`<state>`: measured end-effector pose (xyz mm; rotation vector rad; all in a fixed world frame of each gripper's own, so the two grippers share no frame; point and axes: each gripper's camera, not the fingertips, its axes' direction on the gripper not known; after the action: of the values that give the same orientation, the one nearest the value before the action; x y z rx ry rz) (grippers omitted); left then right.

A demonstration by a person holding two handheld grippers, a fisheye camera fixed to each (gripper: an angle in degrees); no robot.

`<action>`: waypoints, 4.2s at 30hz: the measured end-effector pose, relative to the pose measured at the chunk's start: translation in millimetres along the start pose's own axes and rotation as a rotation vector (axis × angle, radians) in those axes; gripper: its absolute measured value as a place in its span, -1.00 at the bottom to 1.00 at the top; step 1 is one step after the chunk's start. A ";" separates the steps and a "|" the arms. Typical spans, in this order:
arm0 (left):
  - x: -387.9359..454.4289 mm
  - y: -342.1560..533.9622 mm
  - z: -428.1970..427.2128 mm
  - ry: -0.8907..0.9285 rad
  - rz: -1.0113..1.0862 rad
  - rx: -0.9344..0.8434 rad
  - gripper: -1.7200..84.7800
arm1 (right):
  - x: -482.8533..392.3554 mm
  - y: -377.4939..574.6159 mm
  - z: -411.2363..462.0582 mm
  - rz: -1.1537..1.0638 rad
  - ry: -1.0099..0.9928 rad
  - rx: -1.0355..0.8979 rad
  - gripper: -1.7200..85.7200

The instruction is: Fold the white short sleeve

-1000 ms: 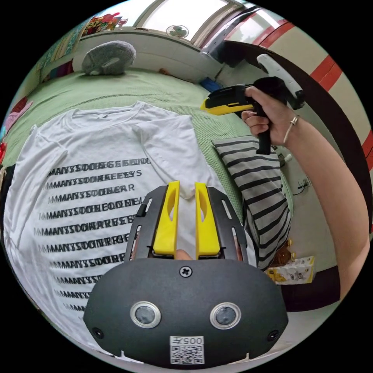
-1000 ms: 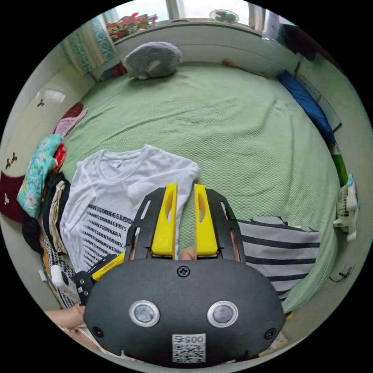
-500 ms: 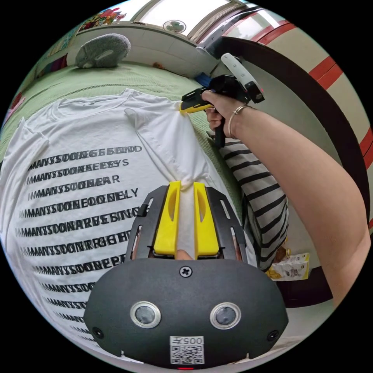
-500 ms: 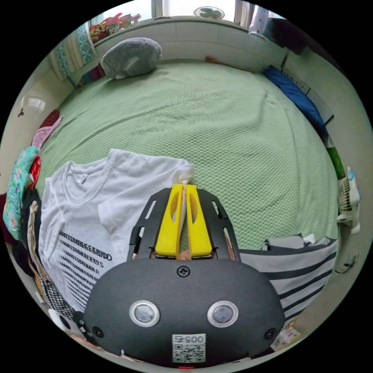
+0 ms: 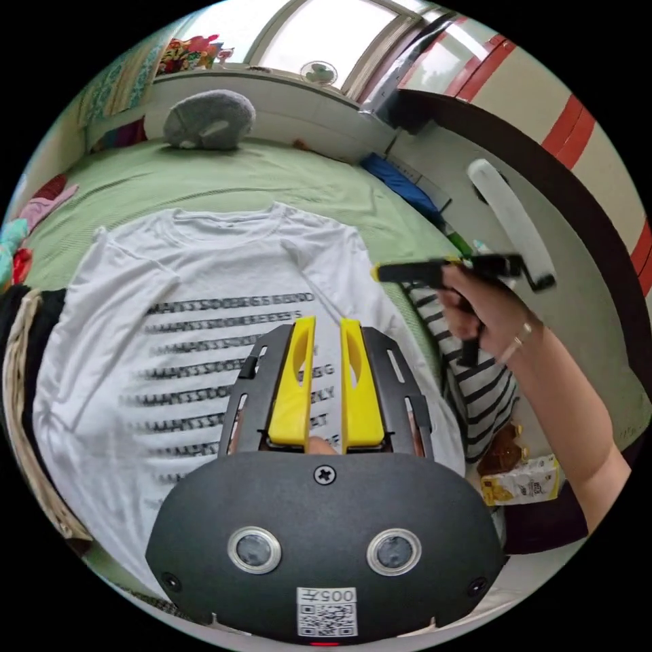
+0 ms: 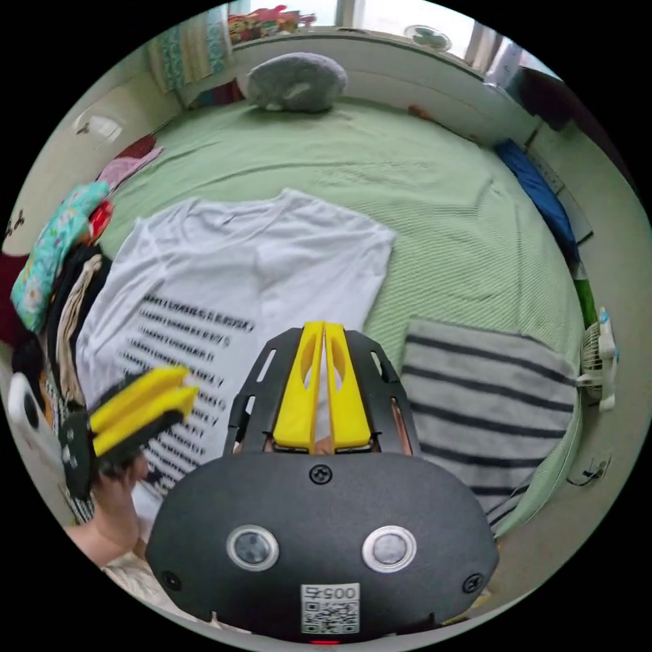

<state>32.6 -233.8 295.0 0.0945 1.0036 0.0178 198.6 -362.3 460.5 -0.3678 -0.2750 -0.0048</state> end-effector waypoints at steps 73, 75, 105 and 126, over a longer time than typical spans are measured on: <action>98.7 220.8 -394.7 -0.195 -0.024 -0.242 -0.96 | -305.4 442.8 -305.7 0.266 0.040 0.037 -0.99; 104.6 225.2 -400.8 -0.175 0.007 -0.235 -0.96 | -309.2 448.1 -311.1 0.255 0.046 0.040 -0.99; 114.0 198.2 -385.4 -0.266 0.016 -0.271 -0.96 | -261.0 465.3 -311.2 0.277 -0.003 0.028 -0.99; 26.2 63.8 -312.8 -0.413 -0.032 -0.176 -0.96 | -144.0 358.8 -248.9 0.223 -0.072 0.090 -0.99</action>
<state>-215.1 -146.5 111.7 -0.0779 0.5872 0.0549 145.3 -122.4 71.8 -0.3077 -0.3032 0.2401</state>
